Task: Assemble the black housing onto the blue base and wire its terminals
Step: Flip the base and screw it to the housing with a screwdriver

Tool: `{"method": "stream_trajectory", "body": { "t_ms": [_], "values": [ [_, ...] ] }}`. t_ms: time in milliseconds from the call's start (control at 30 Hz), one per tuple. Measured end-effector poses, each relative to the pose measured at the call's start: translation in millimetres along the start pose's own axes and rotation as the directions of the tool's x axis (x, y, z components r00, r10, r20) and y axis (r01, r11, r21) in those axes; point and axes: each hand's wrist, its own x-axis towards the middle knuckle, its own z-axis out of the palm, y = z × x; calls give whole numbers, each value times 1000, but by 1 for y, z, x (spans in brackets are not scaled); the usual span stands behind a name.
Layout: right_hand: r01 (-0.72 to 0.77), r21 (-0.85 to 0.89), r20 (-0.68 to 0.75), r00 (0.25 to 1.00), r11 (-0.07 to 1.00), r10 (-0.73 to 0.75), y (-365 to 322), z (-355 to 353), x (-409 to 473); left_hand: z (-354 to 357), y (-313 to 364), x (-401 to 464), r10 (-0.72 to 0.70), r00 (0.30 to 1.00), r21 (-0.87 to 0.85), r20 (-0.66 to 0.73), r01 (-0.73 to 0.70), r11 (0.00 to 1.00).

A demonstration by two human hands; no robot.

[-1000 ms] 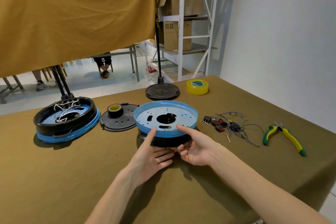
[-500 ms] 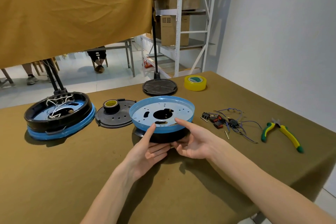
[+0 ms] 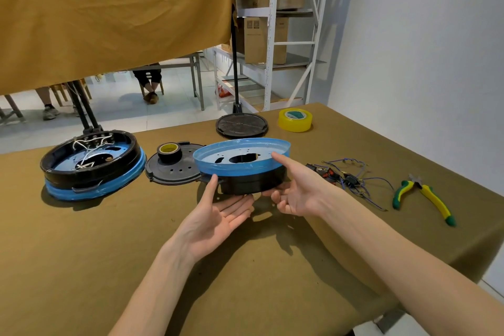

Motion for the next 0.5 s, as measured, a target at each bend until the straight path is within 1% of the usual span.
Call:
{"method": "stream_trajectory", "body": {
  "t_ms": [133, 233, 300, 400, 500],
  "values": [
    [-10, -6, 1, 1000, 1000, 10, 0, 1, 0, -3, 3, 0, -4, 1000, -74, 11, 4, 997],
    [-14, 9, 8, 1000, 1000, 13, 0, 1, -1, -4, 5, 0, -5, 1000, -75, 12, 6, 997],
    [-10, 11, 8, 1000, 1000, 9, 0, 1, -3, -4, 5, 0, 5, 1000, -36, 4, -5, 999],
    [9, -3, 9, 1000, 1000, -9, 8, 1, -2, -4, 3, -2, 26, 1000, 71, -2, -25, 997],
    [21, -45, 36, 999, 999, -20, 23, 1, 1, 0, -1, -2, 61, 997, 177, -55, -50, 983]
  ]
}}
